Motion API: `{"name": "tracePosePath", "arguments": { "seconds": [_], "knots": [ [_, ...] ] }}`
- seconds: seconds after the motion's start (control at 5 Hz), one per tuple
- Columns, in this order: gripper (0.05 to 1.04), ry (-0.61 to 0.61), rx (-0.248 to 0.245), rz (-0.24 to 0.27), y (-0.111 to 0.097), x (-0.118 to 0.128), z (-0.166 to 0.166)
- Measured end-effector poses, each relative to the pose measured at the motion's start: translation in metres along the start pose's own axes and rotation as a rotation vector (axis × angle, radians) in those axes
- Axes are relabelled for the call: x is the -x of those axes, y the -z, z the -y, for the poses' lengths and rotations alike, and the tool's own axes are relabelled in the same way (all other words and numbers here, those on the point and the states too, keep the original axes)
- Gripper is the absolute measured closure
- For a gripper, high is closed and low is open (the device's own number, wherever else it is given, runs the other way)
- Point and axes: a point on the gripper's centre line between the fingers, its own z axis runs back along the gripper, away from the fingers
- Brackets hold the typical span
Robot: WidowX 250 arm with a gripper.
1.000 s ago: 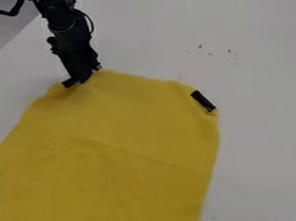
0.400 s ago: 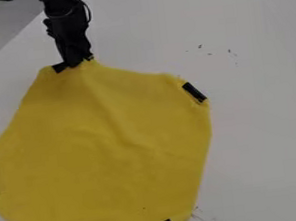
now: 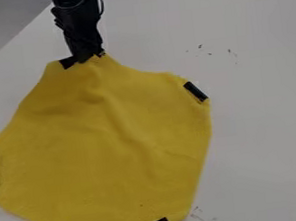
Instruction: Plier le tissu de haut à gauche vers le bas à droite
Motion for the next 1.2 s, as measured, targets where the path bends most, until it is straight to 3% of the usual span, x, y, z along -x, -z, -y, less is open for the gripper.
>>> {"name": "tracePosePath", "arguments": {
  "seconds": [0.4, 0.8, 1.0, 1.2],
  "knots": [
    [1.021, -0.049, 0.070, 0.033, -0.012, 0.028, 0.063],
    [1.003, -0.067, 0.143, 0.071, 0.000, 0.041, 0.115],
    [0.850, -0.112, 0.174, 0.071, 0.009, 0.046, 0.127],
    [0.588, -0.116, 0.224, 0.006, 0.005, 0.048, 0.136]
  ]
}}
